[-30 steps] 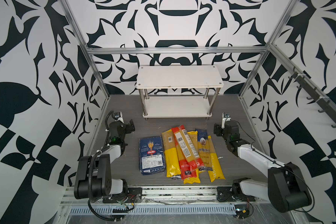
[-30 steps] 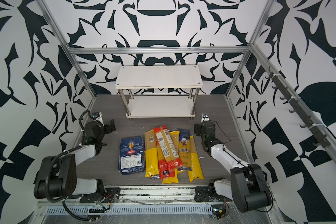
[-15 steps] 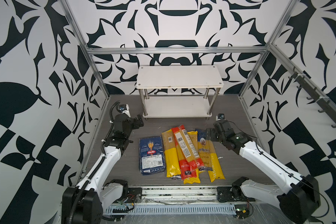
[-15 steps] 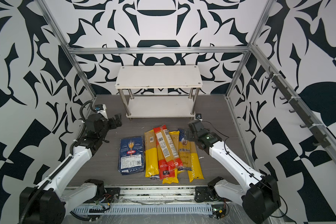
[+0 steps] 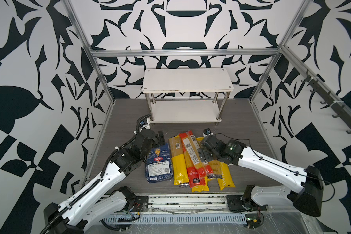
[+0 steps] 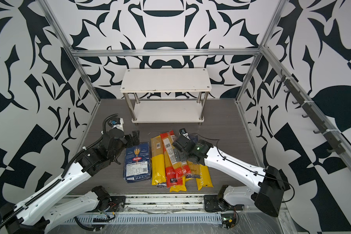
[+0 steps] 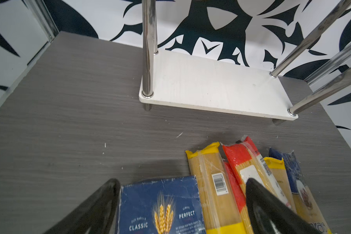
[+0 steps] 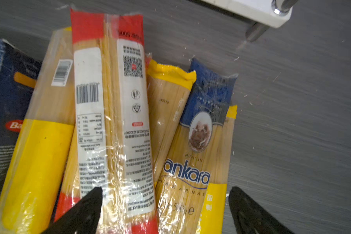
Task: Arrange pasta packages on shelves
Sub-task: Pick up the pasta bag from the pasta bags.
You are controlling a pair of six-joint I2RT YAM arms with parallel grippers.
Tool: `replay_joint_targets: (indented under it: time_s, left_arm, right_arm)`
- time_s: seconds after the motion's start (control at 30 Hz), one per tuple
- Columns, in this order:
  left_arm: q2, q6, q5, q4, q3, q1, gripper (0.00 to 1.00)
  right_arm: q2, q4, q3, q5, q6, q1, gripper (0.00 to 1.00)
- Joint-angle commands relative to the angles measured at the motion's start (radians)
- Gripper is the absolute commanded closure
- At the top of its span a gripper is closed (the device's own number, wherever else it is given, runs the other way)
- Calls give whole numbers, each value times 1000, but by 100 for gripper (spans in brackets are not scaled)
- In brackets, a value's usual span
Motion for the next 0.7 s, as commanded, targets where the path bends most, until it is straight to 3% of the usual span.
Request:
replay_joint_targets:
  time_s: [0.0, 0.3, 0.47, 0.67]
  left_arm:
    - [-7, -180, -66, -255, 49, -56, 0]
    - [-55, -442, -155, -443, 62, -269, 3]
    - [-74, -500, -189, -494, 73, -334, 3]
    - [-99, -491, -195, -507, 88, -348, 3]
  right_arm:
    - [-36, -28, -48, -101, 61, 24, 0]
    - [-67, 70, -147, -226, 40, 45, 0]
    - [-38, 124, -150, -256, 20, 47, 0]
    - [39, 176, -138, -281, 10, 46, 0]
